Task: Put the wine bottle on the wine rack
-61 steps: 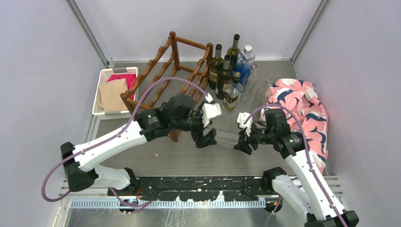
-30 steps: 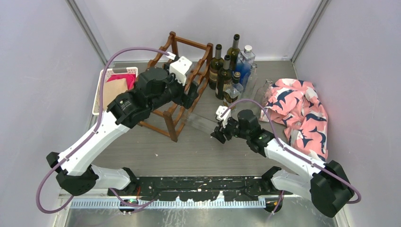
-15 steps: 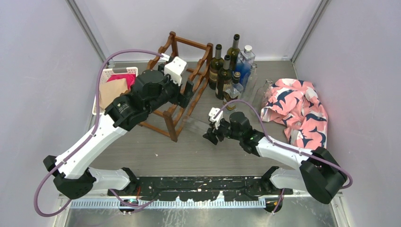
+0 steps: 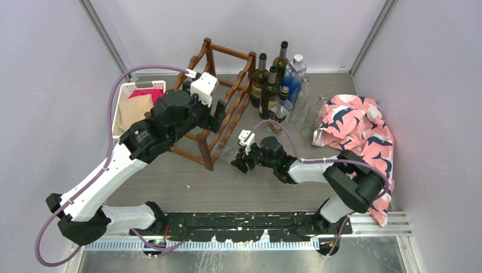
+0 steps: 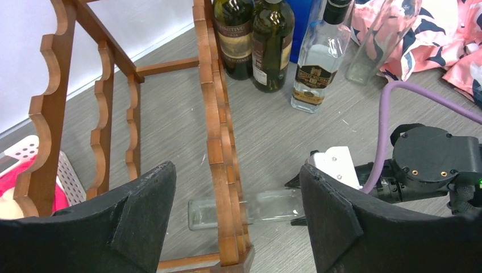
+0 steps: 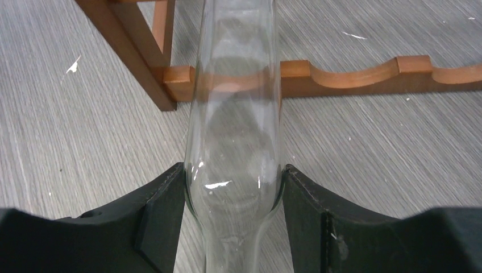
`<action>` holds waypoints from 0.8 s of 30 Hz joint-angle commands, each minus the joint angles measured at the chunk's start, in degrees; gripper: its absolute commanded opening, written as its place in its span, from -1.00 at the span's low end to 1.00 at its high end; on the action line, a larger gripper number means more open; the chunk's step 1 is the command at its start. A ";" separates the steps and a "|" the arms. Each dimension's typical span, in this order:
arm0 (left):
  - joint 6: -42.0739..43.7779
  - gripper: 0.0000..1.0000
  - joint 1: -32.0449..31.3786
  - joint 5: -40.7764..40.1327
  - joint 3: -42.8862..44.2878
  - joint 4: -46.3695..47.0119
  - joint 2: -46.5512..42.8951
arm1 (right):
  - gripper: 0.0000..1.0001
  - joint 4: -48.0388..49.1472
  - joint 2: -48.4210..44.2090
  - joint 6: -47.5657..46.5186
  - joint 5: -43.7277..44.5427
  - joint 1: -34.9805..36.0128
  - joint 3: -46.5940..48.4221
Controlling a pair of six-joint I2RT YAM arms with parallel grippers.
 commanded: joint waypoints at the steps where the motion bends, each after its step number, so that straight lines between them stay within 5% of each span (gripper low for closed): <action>1: -0.60 0.58 0.39 -2.25 -0.90 2.55 -2.19 | -0.97 15.90 2.82 3.01 1.14 0.97 4.80; 24: 0.70 0.56 6.07 0.04 -0.64 3.68 0.46 | -0.98 35.57 24.00 -5.43 -2.43 1.88 13.96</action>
